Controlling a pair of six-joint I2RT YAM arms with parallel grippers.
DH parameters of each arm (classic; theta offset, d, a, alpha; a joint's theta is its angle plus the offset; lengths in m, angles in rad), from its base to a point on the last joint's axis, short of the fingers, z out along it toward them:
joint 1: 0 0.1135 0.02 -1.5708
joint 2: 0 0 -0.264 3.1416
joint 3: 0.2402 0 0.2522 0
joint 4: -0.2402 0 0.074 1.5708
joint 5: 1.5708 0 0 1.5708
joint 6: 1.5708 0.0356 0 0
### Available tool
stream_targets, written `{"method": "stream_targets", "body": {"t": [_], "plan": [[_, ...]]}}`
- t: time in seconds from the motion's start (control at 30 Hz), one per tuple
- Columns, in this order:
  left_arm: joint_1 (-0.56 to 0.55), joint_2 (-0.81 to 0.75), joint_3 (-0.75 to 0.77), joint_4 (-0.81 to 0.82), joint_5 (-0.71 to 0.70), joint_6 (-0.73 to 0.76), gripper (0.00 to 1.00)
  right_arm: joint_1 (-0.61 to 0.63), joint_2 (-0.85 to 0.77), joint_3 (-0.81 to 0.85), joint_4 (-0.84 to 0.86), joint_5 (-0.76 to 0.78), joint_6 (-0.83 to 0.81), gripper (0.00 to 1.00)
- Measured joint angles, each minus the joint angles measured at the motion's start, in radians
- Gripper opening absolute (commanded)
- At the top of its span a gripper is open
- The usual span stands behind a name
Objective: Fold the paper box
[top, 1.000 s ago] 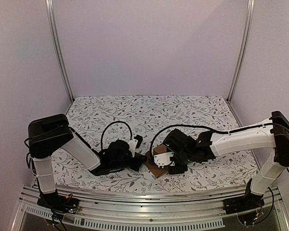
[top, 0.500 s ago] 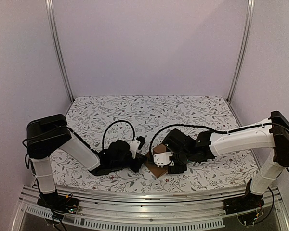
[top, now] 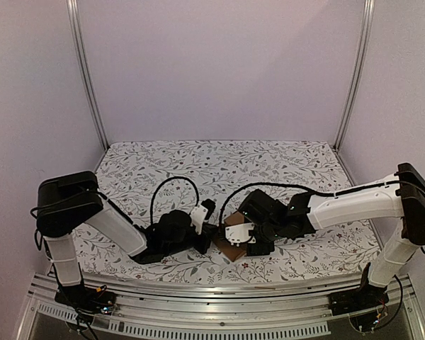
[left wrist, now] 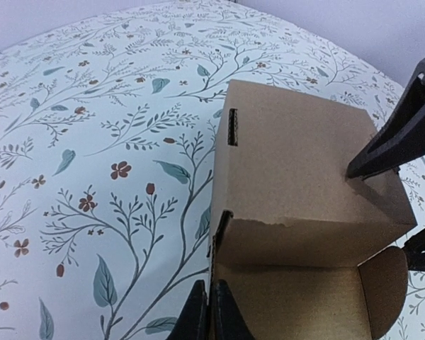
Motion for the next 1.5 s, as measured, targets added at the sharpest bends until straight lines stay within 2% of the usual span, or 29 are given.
{"method": "stream_targets", "body": {"t": [0.27,0.5,0.73,0.97,1.3,1.5], "plan": [[-0.002,0.000,0.000,0.045,-0.002,-0.001,0.02,0.000,0.001,0.000,0.000,-0.001,0.000,0.71],[-0.008,-0.010,-0.024,0.064,-0.021,-0.020,0.31,0.000,0.005,0.003,0.000,0.000,0.000,0.71],[0.013,-0.047,-0.086,0.073,-0.034,-0.154,0.36,0.000,0.005,0.004,0.000,-0.001,0.000,0.72],[0.071,0.061,-0.085,0.156,0.076,-0.314,0.30,0.000,0.005,0.004,0.000,-0.001,0.000,0.72],[0.080,0.114,-0.078,0.254,0.157,-0.383,0.01,0.000,0.006,0.004,0.000,-0.002,0.000,0.72],[0.087,0.115,-0.078,0.263,0.165,-0.359,0.00,0.000,0.006,0.006,-0.004,-0.001,0.000,0.72]]}}
